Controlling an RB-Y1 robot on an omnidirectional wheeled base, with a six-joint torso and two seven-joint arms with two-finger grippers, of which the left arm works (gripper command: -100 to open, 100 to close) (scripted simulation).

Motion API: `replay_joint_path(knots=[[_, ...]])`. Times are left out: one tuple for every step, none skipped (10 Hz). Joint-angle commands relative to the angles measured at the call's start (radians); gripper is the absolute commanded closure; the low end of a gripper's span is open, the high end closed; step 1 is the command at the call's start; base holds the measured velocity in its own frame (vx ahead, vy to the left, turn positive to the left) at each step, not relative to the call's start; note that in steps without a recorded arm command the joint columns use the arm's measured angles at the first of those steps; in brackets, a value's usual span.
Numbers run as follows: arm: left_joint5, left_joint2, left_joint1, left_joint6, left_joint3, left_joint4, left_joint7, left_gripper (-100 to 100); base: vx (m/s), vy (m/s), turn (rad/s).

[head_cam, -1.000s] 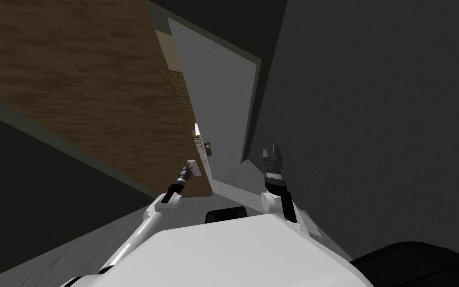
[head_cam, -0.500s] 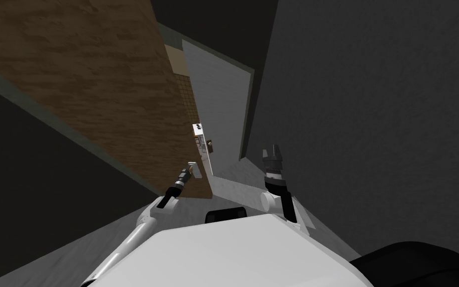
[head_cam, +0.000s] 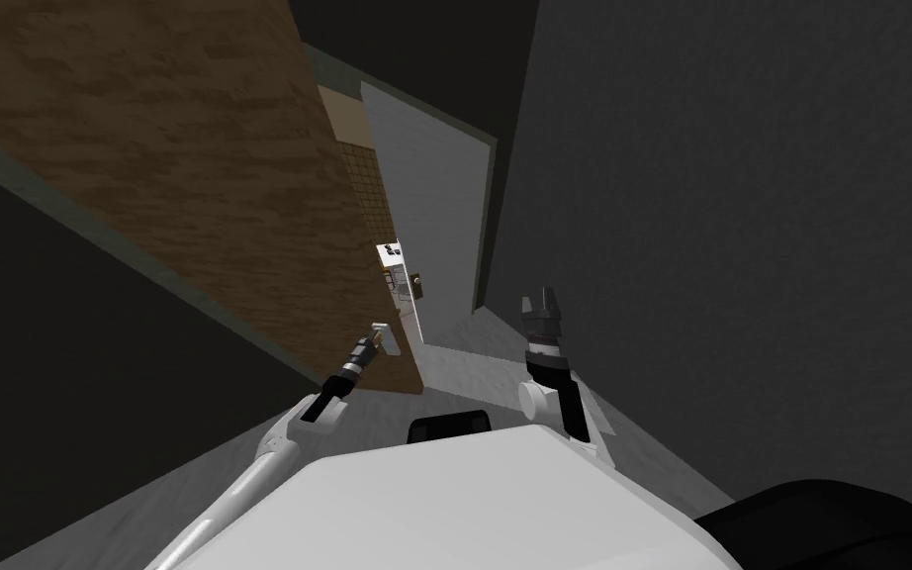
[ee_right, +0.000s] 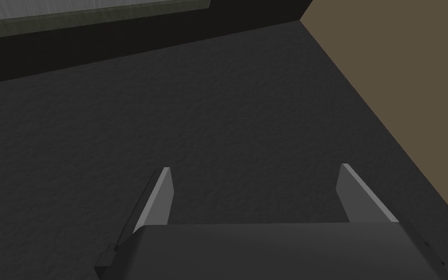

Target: Pull the door open

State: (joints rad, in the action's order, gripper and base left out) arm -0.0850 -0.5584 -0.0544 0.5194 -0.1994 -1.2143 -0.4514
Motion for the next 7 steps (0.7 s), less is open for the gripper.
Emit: replay_joint_path(knots=[[0.002,-0.017,-0.016,0.026,-0.017,0.001,-0.016,100,-0.177,0.092,-0.082],[0.002,-0.034,-0.026,0.043,-0.028,-0.005,-0.028,100,-0.171,0.125,-0.088],[0.003,-0.049,-0.035,0.058,-0.038,-0.011,-0.04,100,-0.208,0.166,-0.109],[0.003,-0.061,-0.043,0.07,-0.046,-0.015,-0.05,100,-0.214,0.134,-0.109],[0.003,-0.075,-0.051,0.084,-0.054,-0.02,-0.06,100,-0.176,0.091,-0.081],[0.003,-0.067,-0.049,0.068,-0.048,-0.023,-0.051,100,-0.076,0.038,-0.006],[0.005,-0.085,-0.059,0.094,-0.059,-0.017,-0.065,100,-0.128,0.062,-0.118]])
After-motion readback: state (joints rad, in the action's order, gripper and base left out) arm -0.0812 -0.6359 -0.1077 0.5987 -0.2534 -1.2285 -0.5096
